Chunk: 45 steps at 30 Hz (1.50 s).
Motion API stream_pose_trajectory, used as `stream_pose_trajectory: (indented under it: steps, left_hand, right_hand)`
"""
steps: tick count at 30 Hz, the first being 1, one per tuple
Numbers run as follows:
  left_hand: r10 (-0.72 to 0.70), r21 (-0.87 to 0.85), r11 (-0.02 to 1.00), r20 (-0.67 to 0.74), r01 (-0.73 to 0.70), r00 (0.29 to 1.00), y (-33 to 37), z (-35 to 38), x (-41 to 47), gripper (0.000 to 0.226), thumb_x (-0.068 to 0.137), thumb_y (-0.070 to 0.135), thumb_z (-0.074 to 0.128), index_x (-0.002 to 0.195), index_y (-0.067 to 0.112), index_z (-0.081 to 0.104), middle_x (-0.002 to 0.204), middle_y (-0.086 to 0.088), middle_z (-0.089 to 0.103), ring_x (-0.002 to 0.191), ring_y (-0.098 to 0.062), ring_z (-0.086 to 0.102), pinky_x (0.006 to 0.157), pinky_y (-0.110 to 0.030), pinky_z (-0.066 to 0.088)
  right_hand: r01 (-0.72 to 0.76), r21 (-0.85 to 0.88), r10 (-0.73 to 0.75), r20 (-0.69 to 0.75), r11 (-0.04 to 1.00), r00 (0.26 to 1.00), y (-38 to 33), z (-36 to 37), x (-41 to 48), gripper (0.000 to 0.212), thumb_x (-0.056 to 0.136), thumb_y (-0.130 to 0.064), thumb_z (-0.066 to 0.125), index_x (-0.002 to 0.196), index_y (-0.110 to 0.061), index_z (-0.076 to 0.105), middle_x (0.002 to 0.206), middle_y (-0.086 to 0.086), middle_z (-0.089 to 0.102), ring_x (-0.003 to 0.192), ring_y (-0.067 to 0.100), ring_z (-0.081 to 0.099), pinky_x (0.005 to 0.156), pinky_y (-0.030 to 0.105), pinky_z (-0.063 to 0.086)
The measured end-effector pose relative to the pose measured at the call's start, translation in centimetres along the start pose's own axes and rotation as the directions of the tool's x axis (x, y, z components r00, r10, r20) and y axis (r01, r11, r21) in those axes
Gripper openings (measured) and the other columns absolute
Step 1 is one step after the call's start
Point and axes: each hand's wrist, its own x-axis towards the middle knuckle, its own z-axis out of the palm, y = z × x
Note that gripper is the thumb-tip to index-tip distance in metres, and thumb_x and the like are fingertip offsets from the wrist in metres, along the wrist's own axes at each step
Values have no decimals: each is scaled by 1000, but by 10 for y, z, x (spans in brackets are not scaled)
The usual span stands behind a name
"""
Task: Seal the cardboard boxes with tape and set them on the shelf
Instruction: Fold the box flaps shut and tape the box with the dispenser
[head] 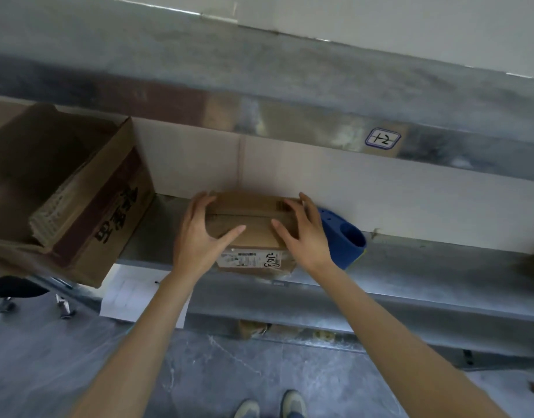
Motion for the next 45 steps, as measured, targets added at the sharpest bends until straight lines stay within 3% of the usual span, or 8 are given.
stream_pose_trajectory:
  steps: [3, 10, 18, 23, 29, 35, 40, 45]
  left_hand:
    - [48, -61, 997, 39, -46, 998, -9, 10, 6, 84, 76, 48, 80, 146, 20, 43, 160, 5, 31, 145, -13, 32, 117, -39, 34]
    - [71, -97, 993, 36, -68, 997, -12, 14, 5, 92, 72, 58, 72, 147, 15, 43, 160, 6, 31, 145, -8, 32, 116, -28, 30]
    - [83, -105, 992, 59, -76, 995, -14, 13, 5, 92, 72, 60, 71, 147, 15, 42, 160, 7, 31, 146, -10, 30, 117, -32, 30]
    - [287, 37, 957, 25, -287, 958, -21, 13, 6, 69, 83, 60, 64, 134, 14, 58, 152, 4, 45, 151, -13, 20, 118, -32, 23]
    - [295, -94, 951, 4, -293, 956, -22, 15, 9, 55, 83, 47, 69, 125, 11, 67, 139, 0, 58, 143, -14, 37, 119, -30, 31]
    - [260, -131, 958, 10, -257, 966, -21, 16, 10, 56, 80, 48, 71, 123, 12, 68, 137, 2, 59, 142, -11, 38, 118, -23, 29]
    - [242, -205, 951, 23, -232, 970, -21, 16, 9, 54, 78, 41, 79, 122, 13, 69, 137, 4, 56, 143, -11, 36, 118, -36, 33]
    - [191, -240, 955, 48, -174, 980, -19, 15, 10, 48, 77, 35, 79, 121, 19, 69, 137, 7, 54, 143, -9, 34, 118, -43, 34]
  right_hand:
    - [-47, 99, 41, 62, 994, 997, 3, 5, 2, 52, 97, -51, 51, 144, -35, 39, 163, -10, 7, 146, 17, 24, 114, 35, 34]
    - [-103, 120, 83, 161, 987, 983, 2, 4, 4, 64, 98, -49, 50, 154, -32, 24, 163, -16, -14, 143, 13, 31, 110, 31, 39]
    - [-8, 73, 1, 85, 997, 996, 6, 8, 4, 66, 98, -50, 49, 154, -22, 29, 162, -15, 14, 149, 10, 13, 122, 33, 19]
    - [191, -124, -195, -16, 974, 981, 11, 10, 1, 64, 94, -62, 41, 146, -24, 46, 154, -12, 36, 151, 15, 12, 123, 41, 9]
    - [182, -72, -180, 36, 981, 983, 11, 9, 3, 74, 89, -74, 39, 149, -31, 40, 156, -16, 32, 150, 7, 10, 117, 29, 18]
    - [200, -105, -175, 214, 974, 961, 12, -4, 6, 79, 82, -82, 35, 151, -46, 26, 160, -21, 17, 148, 1, -2, 114, 28, 12]
    - [153, 86, -165, 157, 984, 974, 13, 0, 5, 68, 81, -71, 56, 141, -42, 46, 153, -19, 28, 148, 2, 8, 116, 29, 15]
    - [105, 120, -121, 139, 987, 983, 12, 2, 7, 61, 81, -69, 58, 136, -44, 51, 150, -21, 32, 147, -1, 10, 115, 29, 17]
